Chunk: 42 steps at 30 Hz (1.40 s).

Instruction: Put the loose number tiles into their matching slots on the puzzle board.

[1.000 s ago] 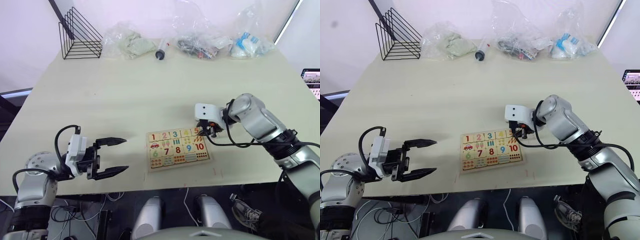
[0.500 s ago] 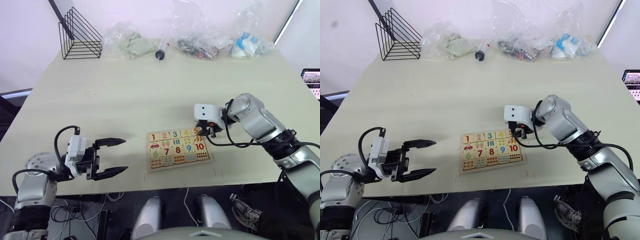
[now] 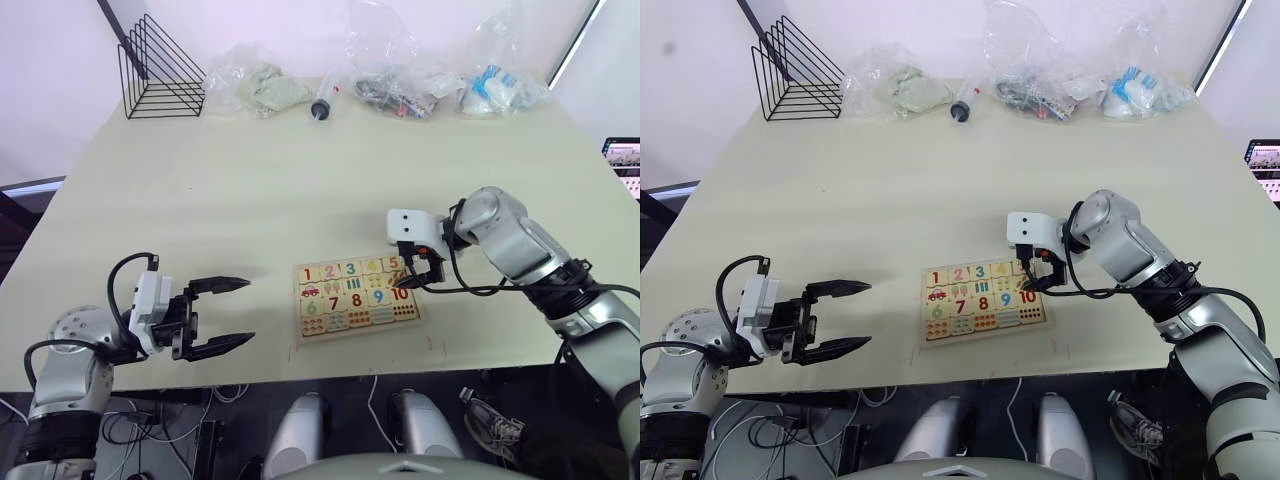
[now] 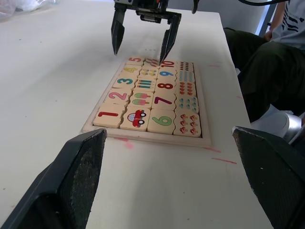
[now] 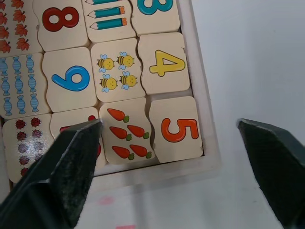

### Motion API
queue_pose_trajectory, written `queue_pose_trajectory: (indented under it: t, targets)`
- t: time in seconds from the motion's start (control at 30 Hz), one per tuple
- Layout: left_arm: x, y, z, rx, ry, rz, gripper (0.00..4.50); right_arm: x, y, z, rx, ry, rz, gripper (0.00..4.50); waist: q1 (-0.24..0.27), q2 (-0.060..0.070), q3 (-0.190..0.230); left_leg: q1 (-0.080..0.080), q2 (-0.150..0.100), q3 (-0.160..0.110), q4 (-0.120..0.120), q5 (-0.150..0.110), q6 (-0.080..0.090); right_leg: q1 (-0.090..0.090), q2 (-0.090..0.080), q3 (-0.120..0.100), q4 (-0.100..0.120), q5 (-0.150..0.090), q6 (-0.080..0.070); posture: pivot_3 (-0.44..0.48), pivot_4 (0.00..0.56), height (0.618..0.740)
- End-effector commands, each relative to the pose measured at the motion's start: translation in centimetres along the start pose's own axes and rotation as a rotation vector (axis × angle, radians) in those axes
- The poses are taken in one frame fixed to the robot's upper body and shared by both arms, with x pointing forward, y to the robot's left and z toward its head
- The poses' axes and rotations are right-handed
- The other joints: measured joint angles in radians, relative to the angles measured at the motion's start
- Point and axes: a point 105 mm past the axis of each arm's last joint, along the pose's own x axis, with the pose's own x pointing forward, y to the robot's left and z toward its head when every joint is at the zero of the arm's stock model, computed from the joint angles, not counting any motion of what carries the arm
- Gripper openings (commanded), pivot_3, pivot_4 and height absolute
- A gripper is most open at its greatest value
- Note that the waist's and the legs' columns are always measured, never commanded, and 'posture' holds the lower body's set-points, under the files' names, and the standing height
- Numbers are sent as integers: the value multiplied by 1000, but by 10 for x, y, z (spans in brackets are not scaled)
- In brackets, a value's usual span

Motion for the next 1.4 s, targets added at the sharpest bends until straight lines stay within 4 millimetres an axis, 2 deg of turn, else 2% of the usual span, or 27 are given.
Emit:
queue_pose_trajectory:
  t: [0.03, 0.4, 0.5, 0.67, 0.7, 0.73, 0.77, 0.83, 1.13, 1.4]
  targets:
    - [-4, 2, 4, 25, -7, 10, 4500, -7, -4, 0, -13, 2, -14, 4456, 0, 0, 0, 0, 0, 0, 0, 0, 0, 0, 0, 0, 0, 0, 0, 0, 150, 740]
    - [-4, 3, 3, 28, -6, 4, 4500, -24, -7, -2, 54, -106, -46, 4456, 1, 0, 0, -1, -1, -2, 0, 0, 0, 0, -2, -3, 0, 0, 0, 0, 150, 740]
    - [-4, 4, 3, 30, -7, 5, 4500, -28, -9, -2, 109, -193, -87, 3689, 2, 0, 0, -2, -1, -6, -1, 0, 0, 0, -2, -6, 0, -1, 0, 0, 150, 740]
    - [-5, 5, 3, 33, -6, 4, 4500, -30, -8, -5, 145, -289, -136, 1552, 2, 0, 0, -3, -2, -13, -1, 0, 0, 2, -2, -12, 0, -2, -2, 0, 150, 740]
    - [-5, 6, 3, 33, -5, 4, 4500, -31, -8, -3, 149, -325, -144, 1401, 2, 1, 0, -3, -2, -15, -1, 0, 0, 2, -2, -13, 0, -3, -2, 0, 150, 740]
    - [-5, 6, 3, 33, -5, 3, 4500, -31, -8, -4, 165, -350, -159, 1069, 2, 0, 0, -3, -2, -16, -1, 0, 0, 3, -2, -15, 0, -3, -3, 0, 150, 740]
    - [-4, 6, 3, 33, -5, 1, 4500, -31, -8, -4, 167, -373, -168, 537, 2, 1, 0, -3, -2, -18, -1, 0, -1, 4, -2, -17, 0, -4, -3, 0, 150, 740]
    - [-3, 6, 3, 34, -6, -3, 4500, -30, -7, -3, 186, -446, -187, 41, 2, 1, 0, -3, -3, -21, -1, 0, -1, 5, -2, -19, 0, -4, -4, 0, 150, 740]
    - [-2, 9, 4, 40, -5, -2, 4500, -19, 0, -17, 251, -551, -227, 41, 3, 1, 1, -3, -6, -30, -3, 1, -2, 8, -2, -28, 1, -9, -8, 0, 150, 740]
    - [-1, 10, 2, 40, 5, 9, 4500, 2, 14, -34, 290, -562, -206, 41, 3, 1, 1, -1, -7, -39, -9, 5, -9, 12, 0, -33, 1, -12, -13, 0, 150, 740]
